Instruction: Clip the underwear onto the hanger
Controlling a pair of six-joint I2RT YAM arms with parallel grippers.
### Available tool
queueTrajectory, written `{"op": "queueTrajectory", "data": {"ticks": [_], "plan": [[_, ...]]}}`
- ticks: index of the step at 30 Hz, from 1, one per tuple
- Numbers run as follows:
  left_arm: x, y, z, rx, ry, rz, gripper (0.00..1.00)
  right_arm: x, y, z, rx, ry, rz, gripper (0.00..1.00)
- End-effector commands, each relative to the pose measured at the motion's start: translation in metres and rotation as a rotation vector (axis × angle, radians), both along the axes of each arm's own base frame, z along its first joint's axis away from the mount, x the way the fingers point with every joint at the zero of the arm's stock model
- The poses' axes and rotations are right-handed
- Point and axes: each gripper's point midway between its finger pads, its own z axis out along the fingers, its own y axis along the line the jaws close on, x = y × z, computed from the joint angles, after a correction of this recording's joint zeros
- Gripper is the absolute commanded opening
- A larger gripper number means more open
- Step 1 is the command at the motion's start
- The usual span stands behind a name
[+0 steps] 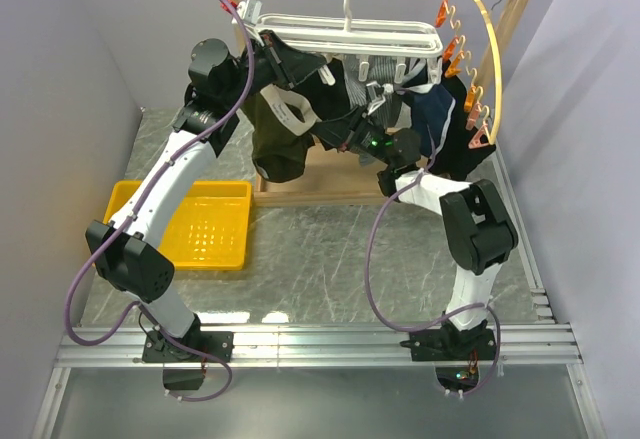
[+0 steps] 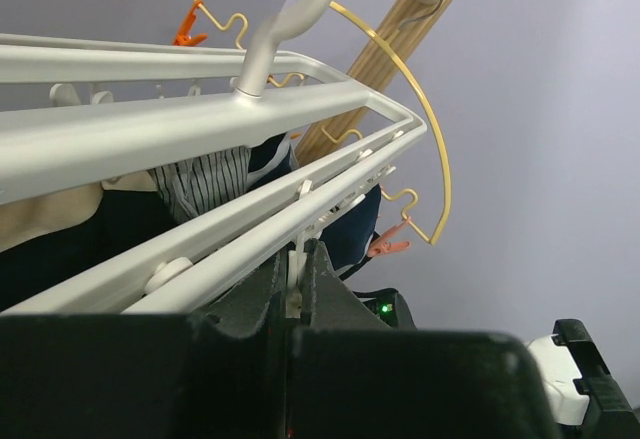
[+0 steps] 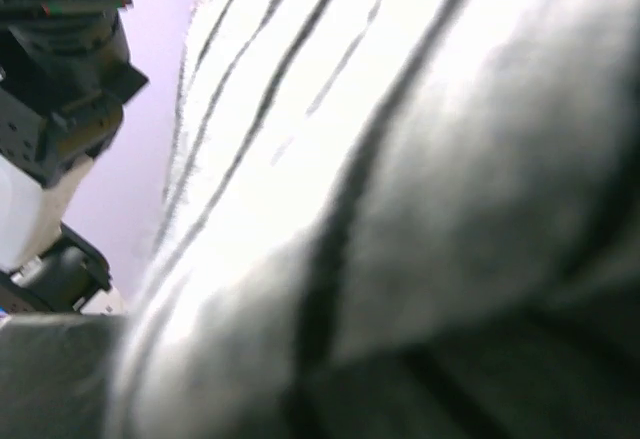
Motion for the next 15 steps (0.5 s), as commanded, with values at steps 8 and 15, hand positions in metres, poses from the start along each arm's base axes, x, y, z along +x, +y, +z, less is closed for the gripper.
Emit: {"op": "queueTrajectory", "data": {"ticks": [8,15], "plan": [[-0.003,-0.008,-0.029,0.062,0.081,-0.057,0.00,-0.001,-0.009,-0.019,-0.230,-0.006,-0.085,0.00],[0.005,-0.007,-0.036,0.088,0.085,-0.027,0.00,0.002,-0.020,0.001,-0.295,-0.177,-0.280,0.00]]}}
